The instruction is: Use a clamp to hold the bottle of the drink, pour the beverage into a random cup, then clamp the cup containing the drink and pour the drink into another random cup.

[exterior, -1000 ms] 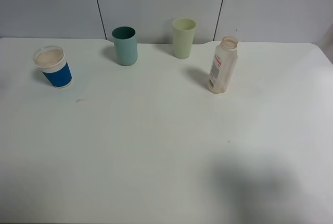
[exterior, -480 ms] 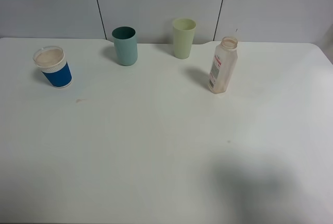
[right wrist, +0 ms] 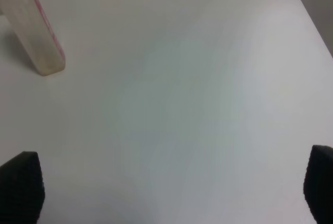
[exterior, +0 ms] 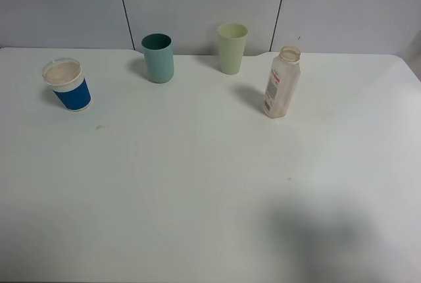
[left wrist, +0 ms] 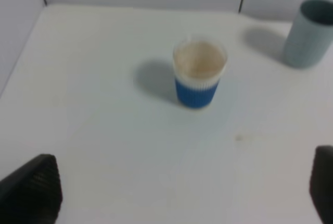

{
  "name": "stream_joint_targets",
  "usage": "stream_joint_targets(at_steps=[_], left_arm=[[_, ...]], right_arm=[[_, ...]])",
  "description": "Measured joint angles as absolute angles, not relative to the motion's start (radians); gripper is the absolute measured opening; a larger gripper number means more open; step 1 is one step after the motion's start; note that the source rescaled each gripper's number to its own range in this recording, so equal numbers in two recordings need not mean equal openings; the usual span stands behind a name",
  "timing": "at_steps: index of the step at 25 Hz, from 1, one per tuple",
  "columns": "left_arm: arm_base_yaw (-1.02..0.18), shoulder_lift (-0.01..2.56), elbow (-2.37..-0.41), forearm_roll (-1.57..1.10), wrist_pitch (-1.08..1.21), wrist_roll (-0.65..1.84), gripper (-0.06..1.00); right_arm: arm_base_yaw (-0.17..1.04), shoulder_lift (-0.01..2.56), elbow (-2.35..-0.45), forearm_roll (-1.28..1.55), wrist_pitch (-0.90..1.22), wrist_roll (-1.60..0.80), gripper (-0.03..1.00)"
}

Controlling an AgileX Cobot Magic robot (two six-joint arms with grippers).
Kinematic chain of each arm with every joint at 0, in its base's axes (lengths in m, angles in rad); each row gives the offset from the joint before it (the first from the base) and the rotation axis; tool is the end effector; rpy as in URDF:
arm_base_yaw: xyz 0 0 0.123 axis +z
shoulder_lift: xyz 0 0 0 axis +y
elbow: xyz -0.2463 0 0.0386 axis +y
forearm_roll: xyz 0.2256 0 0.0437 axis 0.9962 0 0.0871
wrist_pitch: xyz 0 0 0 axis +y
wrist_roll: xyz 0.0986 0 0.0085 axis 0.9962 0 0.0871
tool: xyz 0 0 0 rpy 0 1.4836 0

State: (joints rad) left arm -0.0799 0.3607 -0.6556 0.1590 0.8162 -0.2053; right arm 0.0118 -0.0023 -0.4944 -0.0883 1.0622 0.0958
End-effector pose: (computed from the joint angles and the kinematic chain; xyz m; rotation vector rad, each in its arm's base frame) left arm 0.0764 0.0053 0.3125 -0.0902 1.9935 0.0024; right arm 0.0188 -0.0074 0.2616 0.0899 2.0441 -0.0387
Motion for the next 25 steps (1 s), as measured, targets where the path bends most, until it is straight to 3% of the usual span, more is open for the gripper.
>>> stream_joint_targets(at_steps=[11, 25], left_arm=[[-0.080, 0.221, -0.629, 0.153, 1.048, -0.203, 0.89], [-0.080, 0.084, -0.515, 0.149, 1.059, -0.203, 0.89]], right_arm=[[0.012, -0.002, -0.494, -0.088, 1.062, 0.096, 1.00], [0.012, -0.002, -0.494, -0.088, 1.062, 0.096, 1.00]])
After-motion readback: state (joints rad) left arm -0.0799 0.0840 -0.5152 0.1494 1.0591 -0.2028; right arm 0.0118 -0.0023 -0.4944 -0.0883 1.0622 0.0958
